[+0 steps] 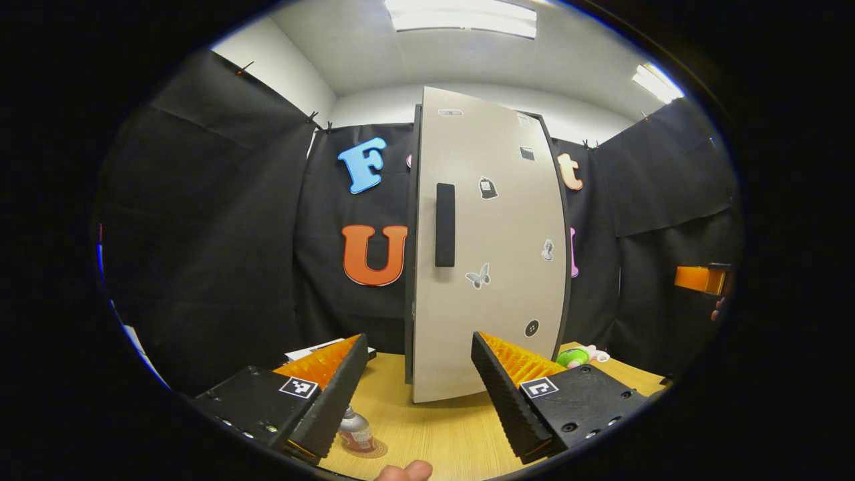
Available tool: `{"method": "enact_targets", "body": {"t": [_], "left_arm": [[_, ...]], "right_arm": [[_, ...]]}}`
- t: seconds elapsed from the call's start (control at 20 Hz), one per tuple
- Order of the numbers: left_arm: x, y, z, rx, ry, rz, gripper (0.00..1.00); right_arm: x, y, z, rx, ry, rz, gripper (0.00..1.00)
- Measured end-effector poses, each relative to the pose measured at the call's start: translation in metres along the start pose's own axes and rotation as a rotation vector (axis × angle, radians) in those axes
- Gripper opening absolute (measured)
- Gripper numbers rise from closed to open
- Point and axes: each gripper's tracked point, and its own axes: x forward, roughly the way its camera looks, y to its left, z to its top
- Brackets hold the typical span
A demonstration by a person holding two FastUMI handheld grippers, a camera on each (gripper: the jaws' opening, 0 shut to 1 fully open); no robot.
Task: Open the cabinet door with the right hand, grasp the bottle in the cabinet with the left hand and place it on the coaster, then close the cabinet door with the right hand.
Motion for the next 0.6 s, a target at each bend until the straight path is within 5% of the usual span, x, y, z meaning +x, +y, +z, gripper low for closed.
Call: {"method": "enact_targets", "body": {"t": [0.6], "left_arm": [[0.0, -0.021, 0.01, 0.012, -0.032, -0.02, 0.94]], "right_arm": [[0.007, -0.003, 0.002, 0.003, 0.001, 0.017, 0.8]]}}
